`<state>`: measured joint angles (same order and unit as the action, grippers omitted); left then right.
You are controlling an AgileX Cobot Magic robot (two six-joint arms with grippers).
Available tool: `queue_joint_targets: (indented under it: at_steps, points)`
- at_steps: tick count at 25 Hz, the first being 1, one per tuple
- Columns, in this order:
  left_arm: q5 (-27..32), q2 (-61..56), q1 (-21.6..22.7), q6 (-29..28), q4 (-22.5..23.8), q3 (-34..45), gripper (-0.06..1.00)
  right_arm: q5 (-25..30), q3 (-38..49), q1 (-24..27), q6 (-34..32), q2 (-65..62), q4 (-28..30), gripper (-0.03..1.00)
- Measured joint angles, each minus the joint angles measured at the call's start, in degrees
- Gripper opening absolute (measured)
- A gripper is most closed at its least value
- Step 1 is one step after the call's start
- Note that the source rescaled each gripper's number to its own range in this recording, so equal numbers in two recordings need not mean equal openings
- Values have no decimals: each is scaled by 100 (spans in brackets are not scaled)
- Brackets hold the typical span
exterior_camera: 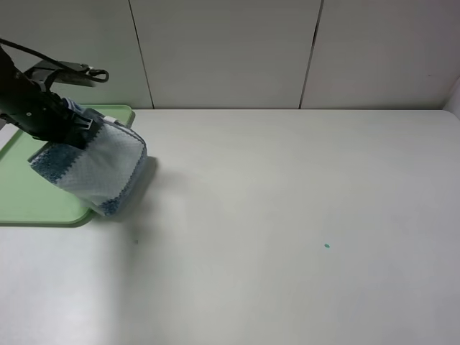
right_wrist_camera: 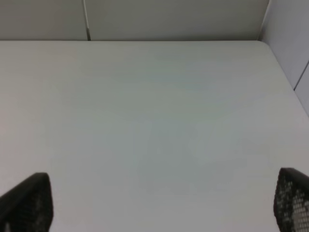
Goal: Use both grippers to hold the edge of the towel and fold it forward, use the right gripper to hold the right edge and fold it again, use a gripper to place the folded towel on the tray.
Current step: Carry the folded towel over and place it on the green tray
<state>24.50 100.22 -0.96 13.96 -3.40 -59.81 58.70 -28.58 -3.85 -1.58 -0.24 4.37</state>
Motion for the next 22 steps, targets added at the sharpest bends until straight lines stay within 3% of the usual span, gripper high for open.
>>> queue_joint_targets:
  at_steps: [9,13,22]
  points:
    - [42,-65,686,0,340,0,14,0,0,0,0,0,0,100]
    - [36,-55,959,1,718,0,14,0,0,0,0,0,0,100]
    - [-17,275,1111,1,980,0,14,0,0,0,0,0,0,100]
